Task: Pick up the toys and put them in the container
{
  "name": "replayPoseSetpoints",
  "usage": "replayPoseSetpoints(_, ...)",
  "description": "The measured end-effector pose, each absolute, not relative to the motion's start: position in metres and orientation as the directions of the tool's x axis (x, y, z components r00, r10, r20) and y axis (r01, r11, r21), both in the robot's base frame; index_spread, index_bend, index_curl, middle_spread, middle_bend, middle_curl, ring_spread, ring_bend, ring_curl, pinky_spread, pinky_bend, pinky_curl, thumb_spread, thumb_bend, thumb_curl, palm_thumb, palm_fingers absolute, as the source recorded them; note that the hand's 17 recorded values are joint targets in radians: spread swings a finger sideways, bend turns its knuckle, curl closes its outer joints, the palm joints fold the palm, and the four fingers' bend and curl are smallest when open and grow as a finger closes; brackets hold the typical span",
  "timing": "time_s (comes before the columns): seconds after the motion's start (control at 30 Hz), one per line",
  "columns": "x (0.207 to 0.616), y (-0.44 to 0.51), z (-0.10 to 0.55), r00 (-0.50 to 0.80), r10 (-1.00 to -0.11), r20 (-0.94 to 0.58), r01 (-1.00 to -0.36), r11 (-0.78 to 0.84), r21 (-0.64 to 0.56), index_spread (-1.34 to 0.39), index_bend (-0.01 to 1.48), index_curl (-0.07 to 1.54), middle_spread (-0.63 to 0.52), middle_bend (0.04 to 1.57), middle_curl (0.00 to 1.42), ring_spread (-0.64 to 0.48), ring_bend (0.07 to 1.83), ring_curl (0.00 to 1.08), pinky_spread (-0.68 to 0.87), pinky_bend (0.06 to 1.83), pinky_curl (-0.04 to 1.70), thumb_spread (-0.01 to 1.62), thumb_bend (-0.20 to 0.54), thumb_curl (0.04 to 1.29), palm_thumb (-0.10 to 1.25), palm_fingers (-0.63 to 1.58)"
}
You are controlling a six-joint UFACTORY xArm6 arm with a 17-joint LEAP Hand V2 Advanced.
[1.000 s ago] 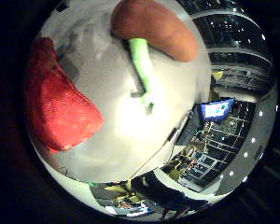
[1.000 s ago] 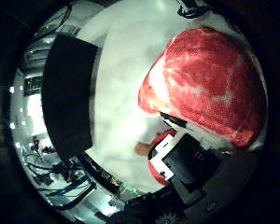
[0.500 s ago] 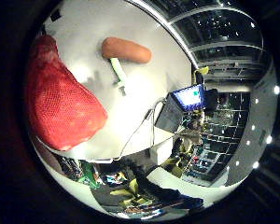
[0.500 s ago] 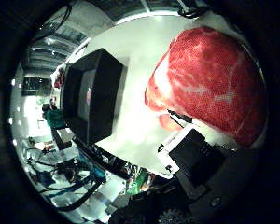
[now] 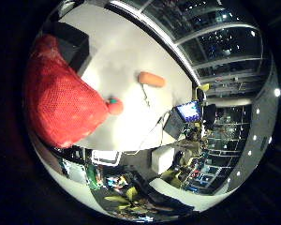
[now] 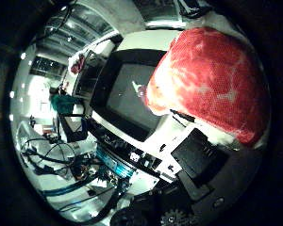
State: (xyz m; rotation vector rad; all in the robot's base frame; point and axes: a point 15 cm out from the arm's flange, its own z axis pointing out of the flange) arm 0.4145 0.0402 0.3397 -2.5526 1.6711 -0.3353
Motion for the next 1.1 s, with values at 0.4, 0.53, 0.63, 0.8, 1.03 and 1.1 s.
replayPoseSetpoints(0.4, 0.407, 0.183, 0.324, 0.545, -0.830, 0.116, -0.777, -0.552, -0.302, -0.46, 0.54, 0.41, -0.20, 0.30, 0.35, -0.11, 0.46, 0.23, 0.38, 0.47, 0.20, 1.00, -0.046, 0.40, 0.91, 0.25)
replayPoseSetpoints(0.53, 0.404, 0.208, 0.314, 0.596, -0.795, 0.111, -0.743, -0.599, -0.300, -0.50, 0.17, 0.28, -0.05, 0.17, 0.30, 0.02, 0.48, 0.24, 0.41, 0.68, 0.26, 0.99, -0.034, 0.36, 0.82, 0.09)
replayPoseSetpoints(0.63, 0.400, 0.209, 0.299, 0.617, -0.779, 0.111, -0.736, -0.622, -0.269, -0.51, 0.14, 0.25, 0.02, 0.17, 0.29, 0.12, 0.51, 0.24, 0.42, 0.76, 0.28, 0.98, -0.024, 0.36, 0.82, 0.04)
replayPoseSetpoints(0.8, 0.382, 0.197, 0.266, 0.631, -0.769, 0.099, -0.747, -0.637, -0.191, -0.51, 0.15, 0.24, 0.06, 0.19, 0.29, 0.18, 0.51, 0.24, 0.43, 0.80, 0.29, 0.96, -0.025, 0.36, 0.82, 0.01)
replayPoseSetpoints(1.03, 0.394, 0.164, 0.274, 0.581, -0.806, 0.113, -0.781, -0.591, -0.202, -0.49, 0.16, 0.25, 0.07, 0.21, 0.31, 0.19, 0.50, 0.24, 0.43, 0.78, 0.27, 0.95, -0.030, 0.36, 0.81, 0.01)
replayPoseSetpoints(1.1, 0.403, 0.138, 0.276, 0.544, -0.830, 0.123, -0.805, -0.558, -0.203, -0.49, 0.16, 0.25, 0.06, 0.22, 0.32, 0.18, 0.49, 0.24, 0.43, 0.76, 0.27, 0.94, -0.029, 0.35, 0.80, 0.02)
